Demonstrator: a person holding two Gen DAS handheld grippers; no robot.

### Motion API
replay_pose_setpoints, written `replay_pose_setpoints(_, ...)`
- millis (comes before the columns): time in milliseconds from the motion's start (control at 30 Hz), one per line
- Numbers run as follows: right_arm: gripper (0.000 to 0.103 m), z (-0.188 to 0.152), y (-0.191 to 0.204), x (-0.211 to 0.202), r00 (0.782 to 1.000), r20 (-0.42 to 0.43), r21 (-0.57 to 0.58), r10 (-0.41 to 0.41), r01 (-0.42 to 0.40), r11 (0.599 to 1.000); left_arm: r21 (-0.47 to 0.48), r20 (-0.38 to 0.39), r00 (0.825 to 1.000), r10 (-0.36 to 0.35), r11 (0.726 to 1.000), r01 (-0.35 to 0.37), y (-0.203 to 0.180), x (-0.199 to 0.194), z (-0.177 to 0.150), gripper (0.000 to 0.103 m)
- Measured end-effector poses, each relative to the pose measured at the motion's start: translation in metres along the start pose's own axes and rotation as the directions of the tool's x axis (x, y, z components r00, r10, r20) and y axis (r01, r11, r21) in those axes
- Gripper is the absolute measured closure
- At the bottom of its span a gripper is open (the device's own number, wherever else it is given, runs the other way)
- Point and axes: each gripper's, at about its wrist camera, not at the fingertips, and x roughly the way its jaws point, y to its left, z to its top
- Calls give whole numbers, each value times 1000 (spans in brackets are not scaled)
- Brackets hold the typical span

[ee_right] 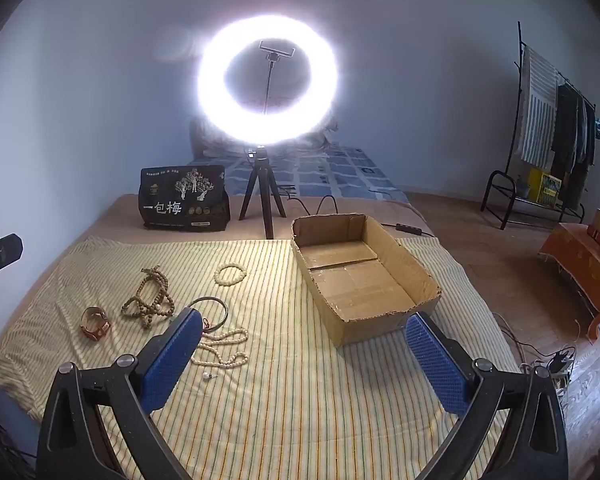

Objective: Organize jewelry

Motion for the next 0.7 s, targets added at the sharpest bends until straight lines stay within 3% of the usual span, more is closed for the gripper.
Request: replay_pose_setpoints(700, 0, 2, -1, 0, 1000, -9, 27, -8, 9, 1000, -1, -3, 1000, 3, 1000, -3, 2, 3, 3, 0)
